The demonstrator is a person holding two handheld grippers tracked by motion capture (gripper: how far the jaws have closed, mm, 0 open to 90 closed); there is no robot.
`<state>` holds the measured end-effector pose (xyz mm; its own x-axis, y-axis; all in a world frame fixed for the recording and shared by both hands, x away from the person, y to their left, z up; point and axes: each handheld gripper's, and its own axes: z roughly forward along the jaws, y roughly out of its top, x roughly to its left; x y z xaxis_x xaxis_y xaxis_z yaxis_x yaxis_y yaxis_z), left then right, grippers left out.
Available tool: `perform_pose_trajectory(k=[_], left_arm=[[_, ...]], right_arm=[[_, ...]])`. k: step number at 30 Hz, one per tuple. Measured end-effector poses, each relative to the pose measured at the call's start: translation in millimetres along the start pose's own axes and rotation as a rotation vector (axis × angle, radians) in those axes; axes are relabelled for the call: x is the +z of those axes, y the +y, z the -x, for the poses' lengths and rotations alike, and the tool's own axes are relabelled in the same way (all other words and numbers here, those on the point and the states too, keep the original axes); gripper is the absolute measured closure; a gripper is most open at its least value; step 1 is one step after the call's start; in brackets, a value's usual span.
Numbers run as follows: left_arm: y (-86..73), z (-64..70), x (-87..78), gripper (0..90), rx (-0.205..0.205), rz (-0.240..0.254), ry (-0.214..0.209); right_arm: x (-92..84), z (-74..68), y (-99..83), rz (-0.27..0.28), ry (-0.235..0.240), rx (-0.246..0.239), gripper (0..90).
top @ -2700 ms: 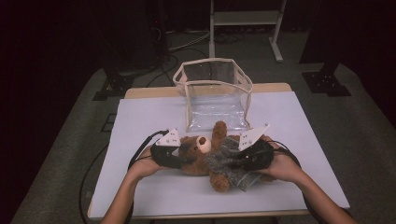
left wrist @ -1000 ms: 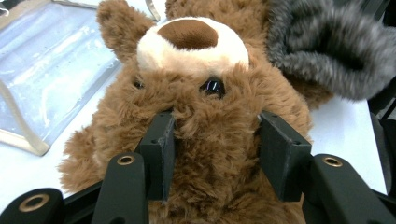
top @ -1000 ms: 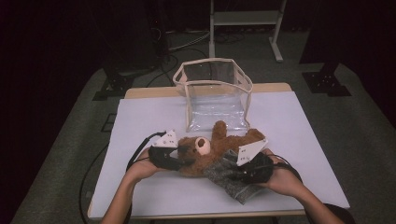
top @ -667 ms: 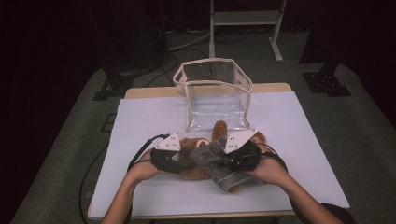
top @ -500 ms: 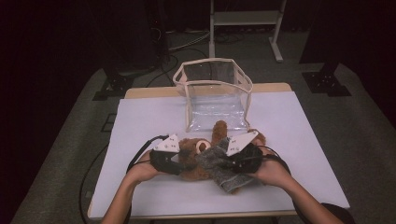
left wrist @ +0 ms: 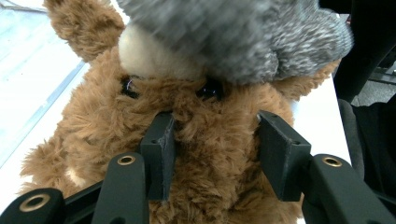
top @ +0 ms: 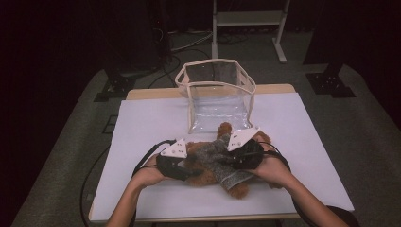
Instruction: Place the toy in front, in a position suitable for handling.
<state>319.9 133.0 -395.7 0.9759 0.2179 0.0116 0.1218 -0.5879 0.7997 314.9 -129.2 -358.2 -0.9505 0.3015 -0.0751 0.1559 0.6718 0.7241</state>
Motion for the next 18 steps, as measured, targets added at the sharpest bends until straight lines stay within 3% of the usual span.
perform_pose_trajectory(k=[6, 10, 14, 18], left_arm=[[-0.6, 4.0, -3.7, 48.6, 0.012, -0.003, 0.0], [-0.9, 6.3, -4.2, 48.3, 0.019, -0.012, -0.001], [-1.9, 10.0, -5.4, 48.3, 0.029, -0.022, -0.015], [-2.3, 11.3, -8.2, 47.2, 0.041, -0.023, -0.009]], right_arm=[[-3.9, 1.9, -17.9, -0.011, 0.028, 0.043, 77.6], [-9.6, 0.1, -6.7, 0.019, 0.016, 0.026, 77.5], [-11.9, 8.6, 5.2, 0.051, -0.011, 0.035, 77.4], [-4.5, 14.5, 1.0, 0.018, 0.003, 0.05, 77.4]])
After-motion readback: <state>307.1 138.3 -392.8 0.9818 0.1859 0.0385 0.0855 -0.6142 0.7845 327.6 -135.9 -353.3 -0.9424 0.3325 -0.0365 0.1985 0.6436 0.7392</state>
